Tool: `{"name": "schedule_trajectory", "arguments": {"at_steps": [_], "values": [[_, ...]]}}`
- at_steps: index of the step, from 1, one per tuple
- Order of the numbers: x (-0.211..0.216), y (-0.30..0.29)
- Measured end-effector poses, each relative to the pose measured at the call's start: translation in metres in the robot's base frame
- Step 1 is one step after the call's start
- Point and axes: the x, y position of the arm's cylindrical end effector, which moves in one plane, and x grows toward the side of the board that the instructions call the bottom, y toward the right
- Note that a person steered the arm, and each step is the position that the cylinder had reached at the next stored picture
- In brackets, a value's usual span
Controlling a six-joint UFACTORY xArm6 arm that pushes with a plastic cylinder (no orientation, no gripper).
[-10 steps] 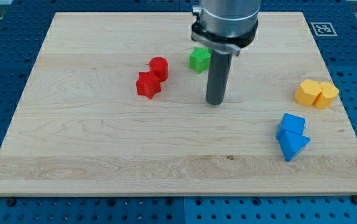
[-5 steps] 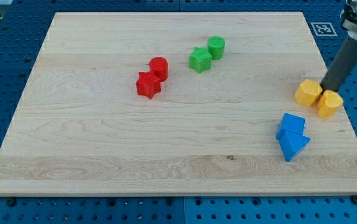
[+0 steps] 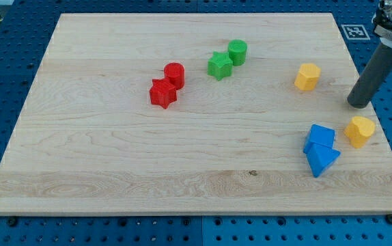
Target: Move the hexagon to the center
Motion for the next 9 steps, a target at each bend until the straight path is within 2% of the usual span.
{"name": "schedule_trajectory", "arguments": {"at_steps": [2, 4, 5, 6, 8, 9], "values": [[-0.055, -0.007], [-0.047, -0.104], [-0.045, -0.130], [-0.046, -0.130], [-0.025, -0.181], [-0.025, -0.176]]}}
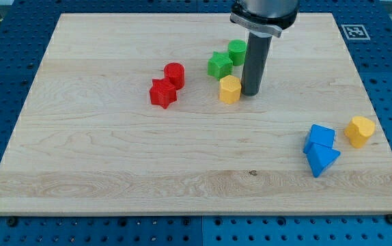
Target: Move the hexagon to the center
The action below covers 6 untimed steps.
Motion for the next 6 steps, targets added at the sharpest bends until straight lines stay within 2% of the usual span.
{"name": "schedule_trajectory", "arguments": {"at_steps": [1, 2, 5, 6], "values": [[0.018, 0.016], [0.040, 0.007], [0.009, -0.069], [0.019, -0.071]]}}
